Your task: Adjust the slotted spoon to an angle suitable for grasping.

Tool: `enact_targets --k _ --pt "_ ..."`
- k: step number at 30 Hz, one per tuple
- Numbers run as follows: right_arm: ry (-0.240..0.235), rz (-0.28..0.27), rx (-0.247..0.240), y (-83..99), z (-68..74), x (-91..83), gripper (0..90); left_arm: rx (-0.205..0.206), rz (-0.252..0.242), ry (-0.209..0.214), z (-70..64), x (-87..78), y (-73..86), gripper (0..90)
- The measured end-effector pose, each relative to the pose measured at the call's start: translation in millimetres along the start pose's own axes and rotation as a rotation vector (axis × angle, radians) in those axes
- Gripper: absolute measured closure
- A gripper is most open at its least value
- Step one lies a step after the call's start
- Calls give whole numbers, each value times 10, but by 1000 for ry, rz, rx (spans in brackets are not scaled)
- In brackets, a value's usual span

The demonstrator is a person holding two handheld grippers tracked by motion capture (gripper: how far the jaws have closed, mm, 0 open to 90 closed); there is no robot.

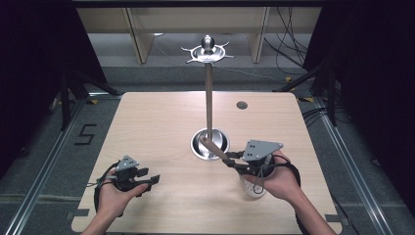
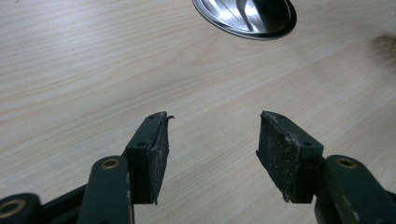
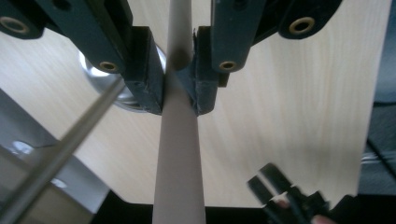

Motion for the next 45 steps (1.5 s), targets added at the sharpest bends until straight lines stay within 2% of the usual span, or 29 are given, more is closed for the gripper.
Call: enact_targets --k 2,4,5,6,7,8,10,13,15,16,20,22,24,25,26,27,30,32,33,35,37,38,39,40,41,42,43,45 --pt "13 -12 7 -2 -16 -23 747 0 -1 0 -1 0 0 420" --pt "42 -48 30 -6 -52 -66 747 11 6 -3 9 -7 2 420" --pt "54 -54 51 -1 -63 -94 747 3 -1 -2 3 -2 -2 420" --pt "66 -68 50 -2 -82 -112 747 1 -3 -1 2 -1 -3 420" --pt "82 -84 61 -5 -99 -131 747 12 10 -12 20 -5 4 420" --pt "103 -94 94 0 -113 -162 748 5 6 -9 14 -1 2 420" --pt "149 -143 116 -13 -174 -220 748 2 11 -10 17 0 3 418" --pt "156 -167 139 -15 -197 -249 748 7 7 -7 19 -3 1 418" --pt "165 -168 177 -6 -208 -287 747 6 5 -7 19 -4 0 418" --pt "153 -169 182 -2 -225 -308 748 4 4 -7 19 -1 0 418" --pt "158 -187 197 5 -241 -322 748 -1 10 -5 17 5 4 417" --pt "169 -189 201 12 -255 -338 748 13 10 -5 27 6 1 417" --pt "174 -214 221 13 -257 -344 748 0 4 0 14 8 0 417" --pt "175 -212 239 20 -251 -365 748 7 3 -1 19 9 1 417" --pt "175 -212 239 20 -251 -365 749 5 4 0 18 9 1 417" --pt "210 -246 220 9 -272 -388 749 5 6 -1 18 9 1 417" --pt "214 -257 209 0 -277 -406 749 4 0 -4 18 13 -1 417" --pt "230 -260 232 -3 -264 -427 749 5 -4 -1 18 15 -3 417" --pt "240 -269 225 -10 -272 -438 749 6 -5 -1 20 15 -4 417" --pt "246 -278 246 -31 -266 -458 750 6 -5 -2 21 14 -4 417" --pt "257 -285 237 -41 -277 -467 749 9 -3 -8 29 10 -5 418" --pt "260 -283 254 -51 -265 -474 749 0 -6 -8 23 11 -5 418" --pt "253 -293 243 -66 -273 -469 749 -1 -6 -8 24 11 -5 418" --pt "271 -293 232 -72 -285 -484 749 1 -7 -10 27 10 -7 418" --pt "258 -287 257 -79 -265 -485 749 3 -6 -12 30 9 -7 418" --pt "263 -292 262 -86 -259 -489 749 1 -11 -13 30 11 -10 418" --pt "270 -298 222 -101 -287 -497 749 -2 -13 -11 28 10 -13 418" --pt "277 -310 223 -117 -281 -508 749 0 -14 -16 31 10 -16 419"
Point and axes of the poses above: each handheld gripper's, and its own axes: x roughly forward along the jaws, y roughly out of its underside, z roughly to its left, the point moved 5 cm from there along x, roughly forward along the jaws, and after that the axes turned 7 degrees about x, right-handed, at the moved point
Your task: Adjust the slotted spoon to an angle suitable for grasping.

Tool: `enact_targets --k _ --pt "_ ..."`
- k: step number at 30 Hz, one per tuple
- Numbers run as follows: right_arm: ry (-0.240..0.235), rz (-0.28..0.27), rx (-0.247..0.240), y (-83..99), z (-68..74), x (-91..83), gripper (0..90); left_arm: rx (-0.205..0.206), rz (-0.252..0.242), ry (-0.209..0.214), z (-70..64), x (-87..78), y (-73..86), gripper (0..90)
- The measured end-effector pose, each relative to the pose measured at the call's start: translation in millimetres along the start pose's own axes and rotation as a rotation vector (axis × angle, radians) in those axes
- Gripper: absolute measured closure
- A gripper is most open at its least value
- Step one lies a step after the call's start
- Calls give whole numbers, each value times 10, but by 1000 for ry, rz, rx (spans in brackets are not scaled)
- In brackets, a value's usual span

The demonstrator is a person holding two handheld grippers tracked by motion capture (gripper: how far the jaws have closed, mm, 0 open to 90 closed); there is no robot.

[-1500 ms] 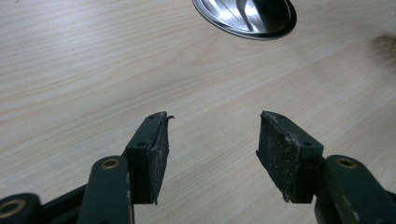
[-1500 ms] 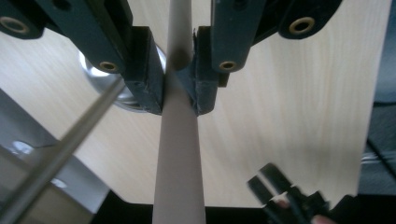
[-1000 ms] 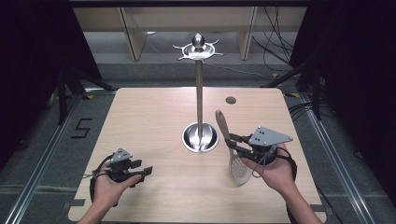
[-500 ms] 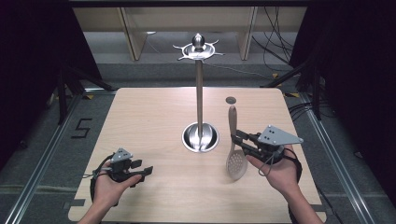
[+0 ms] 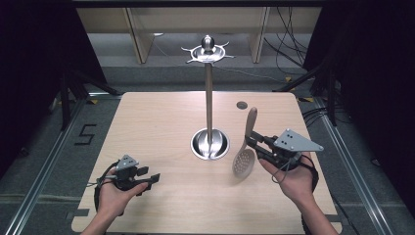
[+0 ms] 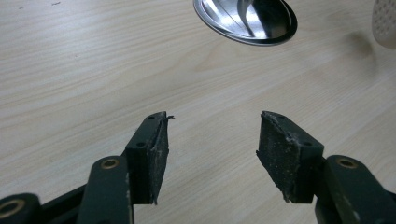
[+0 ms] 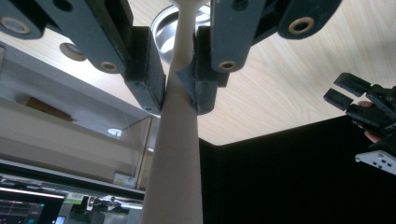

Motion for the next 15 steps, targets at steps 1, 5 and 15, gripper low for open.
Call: enact_targets --k 1,5,15 --pt "11 2 14 -13 13 -19 750 3 -6 -3 -1 1 -7 421" --pt "7 0 34 -31 41 -41 749 11 -24 -5 -8 10 -38 421" --pt "42 -2 30 -114 87 -131 749 60 -56 -3 -37 -7 -87 416"
Point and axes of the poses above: each handheld gripper's, and its own axes: x roughly forward along the jaws, y roughly out of its underside, z roughly to its left, the point moved 5 cm from there along x, roughly forward along the jaws, and after that the axes turned 7 degrees about x, right-handed, at the moved point
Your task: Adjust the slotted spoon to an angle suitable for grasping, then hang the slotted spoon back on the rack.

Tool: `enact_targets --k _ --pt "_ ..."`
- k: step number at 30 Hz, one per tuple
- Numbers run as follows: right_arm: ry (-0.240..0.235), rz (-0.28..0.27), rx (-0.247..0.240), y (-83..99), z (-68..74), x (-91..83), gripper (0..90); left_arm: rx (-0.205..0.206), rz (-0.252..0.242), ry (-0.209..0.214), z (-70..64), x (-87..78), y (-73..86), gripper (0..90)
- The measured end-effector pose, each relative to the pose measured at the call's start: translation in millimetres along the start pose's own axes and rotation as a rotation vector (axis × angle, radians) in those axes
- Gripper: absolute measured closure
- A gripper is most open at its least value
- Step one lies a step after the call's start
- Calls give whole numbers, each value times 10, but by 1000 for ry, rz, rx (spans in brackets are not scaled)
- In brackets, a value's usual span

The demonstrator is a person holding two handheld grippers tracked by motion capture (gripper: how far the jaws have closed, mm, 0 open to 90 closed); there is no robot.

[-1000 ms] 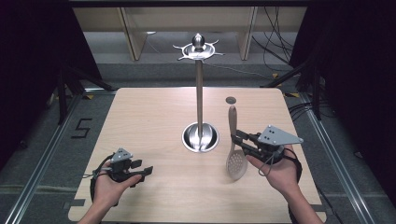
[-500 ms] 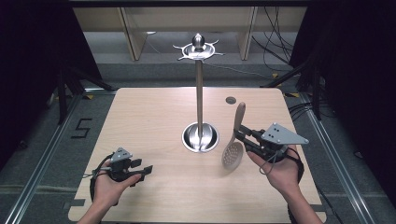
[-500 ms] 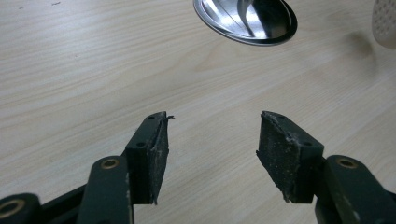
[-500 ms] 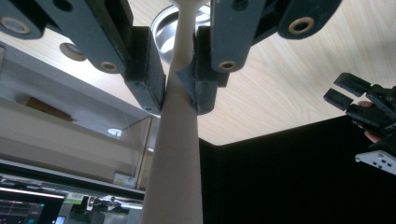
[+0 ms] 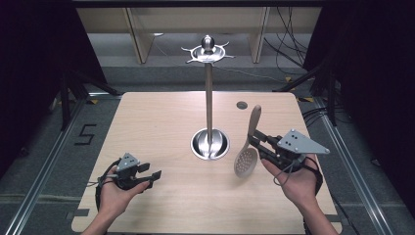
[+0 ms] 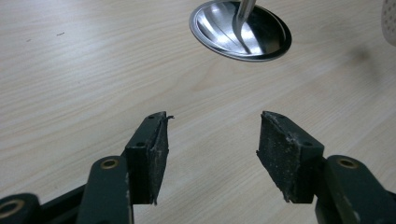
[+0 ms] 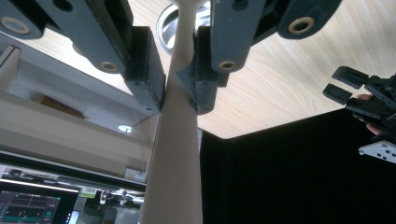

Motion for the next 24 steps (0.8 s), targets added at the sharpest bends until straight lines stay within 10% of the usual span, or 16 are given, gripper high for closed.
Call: enact_targets --k 24 --pt "22 4 26 10 -21 -2 749 34 -48 -2 -77 9 -85 408"
Point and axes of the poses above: each handheld gripper's, and its own axes: x roughly forward along the jaws, y roughly out of its underside, z roughly to its left, the point moved 5 cm from there along x, roughly forward along the jaws, and after that the axes turned 7 degrees about x, right-handed, at the moved point
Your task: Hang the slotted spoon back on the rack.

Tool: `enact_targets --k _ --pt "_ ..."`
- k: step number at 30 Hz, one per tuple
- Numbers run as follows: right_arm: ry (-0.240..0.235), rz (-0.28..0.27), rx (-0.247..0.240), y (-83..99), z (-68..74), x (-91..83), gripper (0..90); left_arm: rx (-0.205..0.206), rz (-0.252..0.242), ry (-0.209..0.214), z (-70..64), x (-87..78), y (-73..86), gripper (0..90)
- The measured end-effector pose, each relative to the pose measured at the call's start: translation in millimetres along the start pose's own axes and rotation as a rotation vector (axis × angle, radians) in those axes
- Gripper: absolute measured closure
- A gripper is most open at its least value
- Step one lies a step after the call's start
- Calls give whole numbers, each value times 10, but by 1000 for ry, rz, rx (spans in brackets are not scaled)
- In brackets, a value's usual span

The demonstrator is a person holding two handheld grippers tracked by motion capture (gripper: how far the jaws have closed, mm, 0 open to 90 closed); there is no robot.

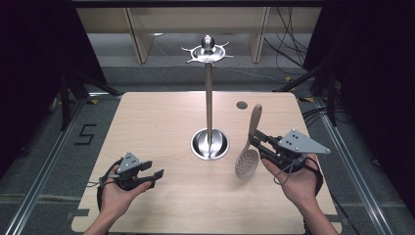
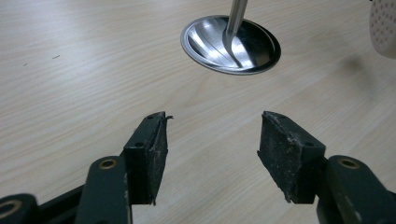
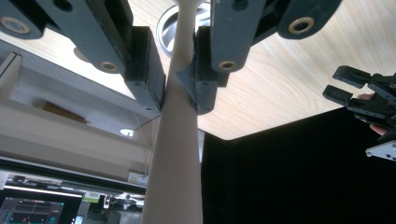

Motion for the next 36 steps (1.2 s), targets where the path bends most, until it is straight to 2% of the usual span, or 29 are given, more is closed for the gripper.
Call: enact_targets --k 3,4,5,6,8,9,11,12,13,14,15,16,17,19,20,21,22,25,26,27,29,30,32,33,34,35,36 --pt "2 7 -7 9 -36 6 749 -2 -7 5 -10 18 -20 404" --pt "1 5 11 22 -27 8 749 10 -7 6 -9 16 -28 400" --pt "1 5 11 22 -27 8 749 -3 -11 6 -18 22 -31 400" --pt "16 3 -3 24 -43 2 749 0 -15 9 -20 26 -38 398" --pt "5 10 18 48 -13 10 749 3 -18 4 -22 20 -50 386" --pt "18 1 -16 41 -32 4 749 6 -23 10 -22 15 -62 376" --pt "19 16 16 54 20 -12 749 10 -29 13 -31 -4 -98 352" --pt "11 16 17 50 33 -8 749 13 -41 11 -37 -13 -127 343" --pt "21 7 -4 36 29 -3 749 13 -45 6 -41 -21 -146 338" --pt "23 12 14 37 49 -7 749 13 -52 4 -42 -24 -171 331" --pt "18 12 11 32 59 -2 749 22 -54 4 -43 -31 -200 323" --pt "20 12 0 25 64 -1 749 14 -62 11 -55 -32 -237 320" --pt "15 12 13 24 91 3 749 16 -70 15 -64 -29 -264 316" --pt "12 15 8 18 121 10 749 23 -79 26 -103 -28 -329 313" --pt "15 6 -1 12 124 15 749 45 -84 33 -115 -30 -365 313" --pt "14 -2 -5 7 138 29 749 50 -95 40 -139 -31 -411 313" --pt "11 17 15 16 177 31 749 53 -102 45 -152 -33 -439 316" --pt "16 9 -3 9 180 54 749 52 -142 64 -210 -48 -579 323" --pt "11 13 19 12 206 67 749 49 -148 73 -227 -55 -616 328" --pt "13 3 1 5 200 79 749 53 -169 85 -255 -62 -688 335" --pt "10 20 22 12 234 96 749 61 -198 103 -307 -69 -798 352" --pt "23 13 25 11 242 101 749 72 -213 112 -338 -71 -865 361" --pt "12 23 20 10 258 123 749 84 -242 132 -416 -70 -999 387" --pt "24 22 22 10 261 127 748 96 -256 147 -453 -70 -1067 402" --pt "8 18 -5 4 260 139 748 125 -285 172 -481 -53 -1149 413" --pt "10 24 17 8 276 142 748 102 -285 172 -523 -58 -1202 420" --pt "10 23 23 6 283 149 748 98 -292 186 -566 -60 -1260 428"
Point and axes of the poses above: each handheld gripper's, and its own axes: x roughly forward along the jaws, y roughly out of its underside, z roughly to its left, the point moved 5 cm from there along x, roughly forward along the jaws, and after that the axes turned 7 degrees about x, right-handed, at the moved point
